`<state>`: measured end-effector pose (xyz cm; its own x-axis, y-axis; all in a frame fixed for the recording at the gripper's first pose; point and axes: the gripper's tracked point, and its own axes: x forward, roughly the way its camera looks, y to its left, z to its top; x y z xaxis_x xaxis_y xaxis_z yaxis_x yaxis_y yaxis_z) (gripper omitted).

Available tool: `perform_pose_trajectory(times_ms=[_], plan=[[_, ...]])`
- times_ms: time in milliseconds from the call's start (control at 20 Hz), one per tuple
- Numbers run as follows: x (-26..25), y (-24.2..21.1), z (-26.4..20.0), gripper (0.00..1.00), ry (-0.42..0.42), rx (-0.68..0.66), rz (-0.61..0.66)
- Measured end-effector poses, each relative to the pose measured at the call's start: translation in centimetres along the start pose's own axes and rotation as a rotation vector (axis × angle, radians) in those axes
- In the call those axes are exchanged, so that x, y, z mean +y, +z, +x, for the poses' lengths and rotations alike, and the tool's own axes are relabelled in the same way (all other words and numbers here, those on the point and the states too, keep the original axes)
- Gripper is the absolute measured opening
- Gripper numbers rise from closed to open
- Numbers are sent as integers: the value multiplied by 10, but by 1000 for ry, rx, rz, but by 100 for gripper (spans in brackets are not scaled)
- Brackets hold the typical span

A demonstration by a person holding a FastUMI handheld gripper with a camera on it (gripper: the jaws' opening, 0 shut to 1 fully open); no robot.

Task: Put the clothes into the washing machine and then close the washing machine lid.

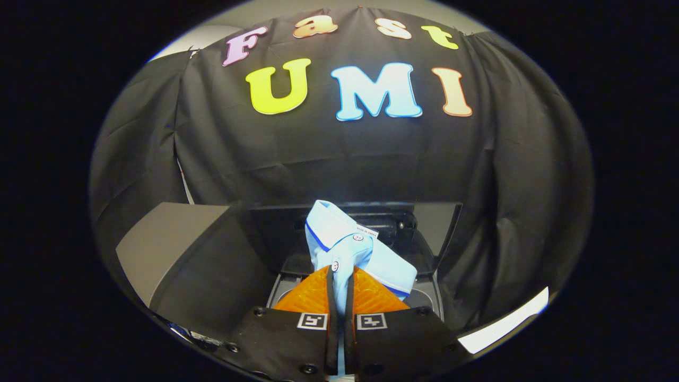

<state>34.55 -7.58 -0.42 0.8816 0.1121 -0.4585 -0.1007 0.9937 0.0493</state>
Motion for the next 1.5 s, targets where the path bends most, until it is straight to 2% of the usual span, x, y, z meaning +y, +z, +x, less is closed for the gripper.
perform_pose_trajectory(times_ms=[650,1050,1250,1300,1500], plan=[[4,-123,48,6,-4,236,-46],[3,-156,61,6,-38,290,-57],[1,-169,60,20,-48,319,-18],[3,-168,58,30,-44,318,-15],[1,-168,47,97,-56,301,-40]])
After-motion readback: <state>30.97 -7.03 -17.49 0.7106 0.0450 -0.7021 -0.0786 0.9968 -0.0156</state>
